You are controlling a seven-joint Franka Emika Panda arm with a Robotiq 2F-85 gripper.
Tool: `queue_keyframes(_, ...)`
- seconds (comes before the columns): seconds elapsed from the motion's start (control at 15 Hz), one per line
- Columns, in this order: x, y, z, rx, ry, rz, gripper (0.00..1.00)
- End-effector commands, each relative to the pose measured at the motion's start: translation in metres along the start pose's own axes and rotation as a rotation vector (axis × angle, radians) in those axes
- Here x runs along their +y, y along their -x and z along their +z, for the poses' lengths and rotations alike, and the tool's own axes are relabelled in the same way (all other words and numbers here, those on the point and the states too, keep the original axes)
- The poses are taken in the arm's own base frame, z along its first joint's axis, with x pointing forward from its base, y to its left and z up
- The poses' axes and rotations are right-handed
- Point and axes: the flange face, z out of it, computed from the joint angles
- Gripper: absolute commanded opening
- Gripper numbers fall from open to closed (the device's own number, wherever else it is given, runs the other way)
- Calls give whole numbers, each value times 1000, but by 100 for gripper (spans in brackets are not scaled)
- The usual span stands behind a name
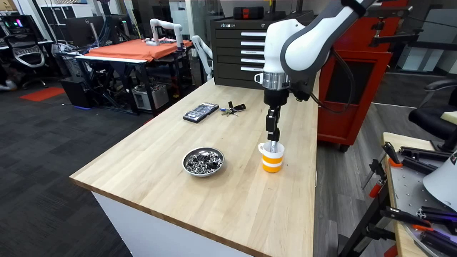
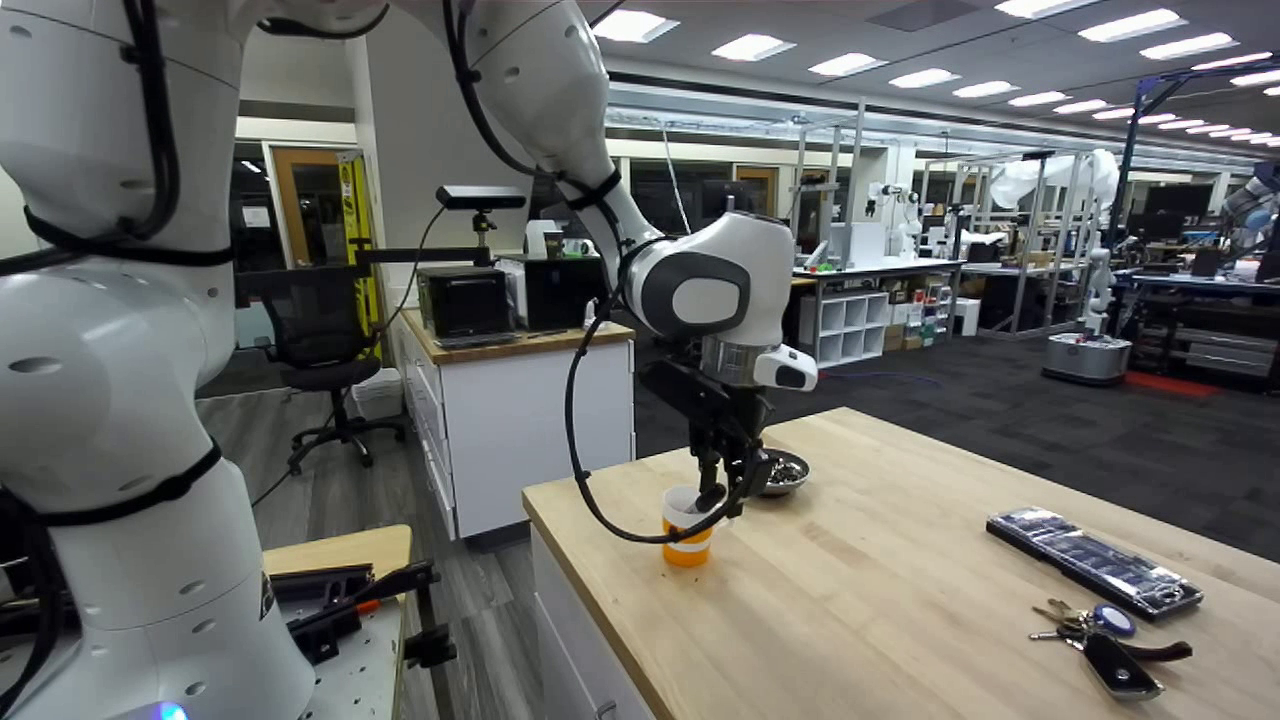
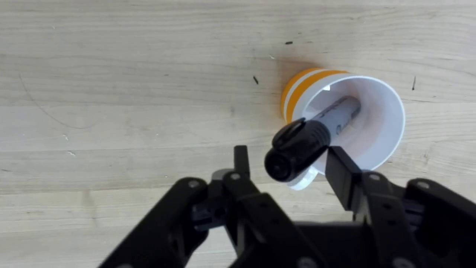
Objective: Remove the marker from the cup
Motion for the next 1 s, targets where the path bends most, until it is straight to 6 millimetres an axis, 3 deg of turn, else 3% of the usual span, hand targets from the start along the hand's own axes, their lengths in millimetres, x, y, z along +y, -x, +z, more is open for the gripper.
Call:
queue_keyframes(0.0,-2,-2,-13,-30,-40,-14,26)
queue_keyframes(0.07,-4,-2,-15,-44,-42,-18,20)
queue_keyframes(0.13,-8,-1,-18,-55,-39,-28,35)
queue_keyframes(0.2,-12,-1,-21,-62,-31,-44,60)
queue_keyframes(0.33,-19,0,-23,-83,-40,-70,65)
queue_keyframes(0.67,-26,5,-25,-145,-39,-98,95)
queue_keyframes(0.93,-21,15,-24,-182,-39,-103,100)
